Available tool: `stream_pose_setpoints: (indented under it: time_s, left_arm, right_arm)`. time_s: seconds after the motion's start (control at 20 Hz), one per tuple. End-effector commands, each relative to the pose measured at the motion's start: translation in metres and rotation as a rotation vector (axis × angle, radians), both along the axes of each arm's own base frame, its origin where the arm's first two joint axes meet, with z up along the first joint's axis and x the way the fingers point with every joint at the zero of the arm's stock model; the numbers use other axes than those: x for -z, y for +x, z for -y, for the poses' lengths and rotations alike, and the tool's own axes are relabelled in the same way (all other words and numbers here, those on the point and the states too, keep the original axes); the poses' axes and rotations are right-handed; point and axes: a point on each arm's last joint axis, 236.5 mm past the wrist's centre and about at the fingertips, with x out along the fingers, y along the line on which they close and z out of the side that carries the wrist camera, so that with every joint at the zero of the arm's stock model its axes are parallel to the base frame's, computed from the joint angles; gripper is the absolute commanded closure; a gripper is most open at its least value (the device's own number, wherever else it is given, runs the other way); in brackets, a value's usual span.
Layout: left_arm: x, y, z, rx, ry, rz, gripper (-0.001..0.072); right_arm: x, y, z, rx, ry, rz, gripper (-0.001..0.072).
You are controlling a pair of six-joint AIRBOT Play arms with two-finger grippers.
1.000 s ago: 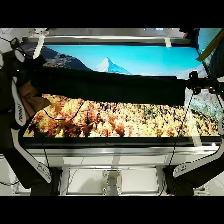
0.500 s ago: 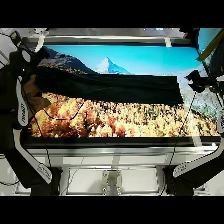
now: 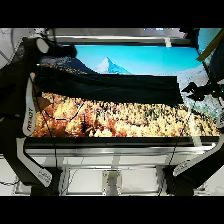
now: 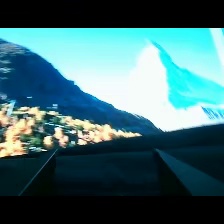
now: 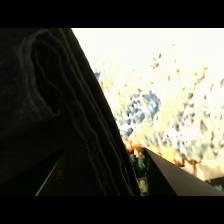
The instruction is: Fold the clothes and pants, and hang the long-sleeved shirts on hangers.
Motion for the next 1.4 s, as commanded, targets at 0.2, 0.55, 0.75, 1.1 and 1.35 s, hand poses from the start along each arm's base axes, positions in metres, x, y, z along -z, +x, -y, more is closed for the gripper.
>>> stream_pose_setpoints:
  time_s: [0.2,0.55,0.75,1.1,1.35]
  left_arm:
    - [0.016,-0.046,0.119,0.358,0.162,0.014,0.0032]
    - [0.017,-0.05,0.128,0.374,0.161,0.014,0.0033]
    - [0.024,-0.058,0.127,0.389,0.168,-0.031,0.0089]
    - [0.024,-0.077,0.213,0.466,-0.214,-0.084,0.066]
    - [0.094,-0.104,0.323,0.494,-0.482,-0.227,0.066]
  right_arm:
    - [0.02,0.019,-0.012,-0.115,0.1,0.0,0.0203]
    - [0.014,0.009,-0.063,-0.298,0.28,0.041,0.0305]
    - [-0.014,0.029,-0.089,-0.302,0.379,0.142,0.0621]
    - [-0.154,0.057,-0.12,-0.401,0.414,0.413,0.0681]
    - [-0.215,0.078,-0.205,-0.498,0.333,0.539,0.0683]
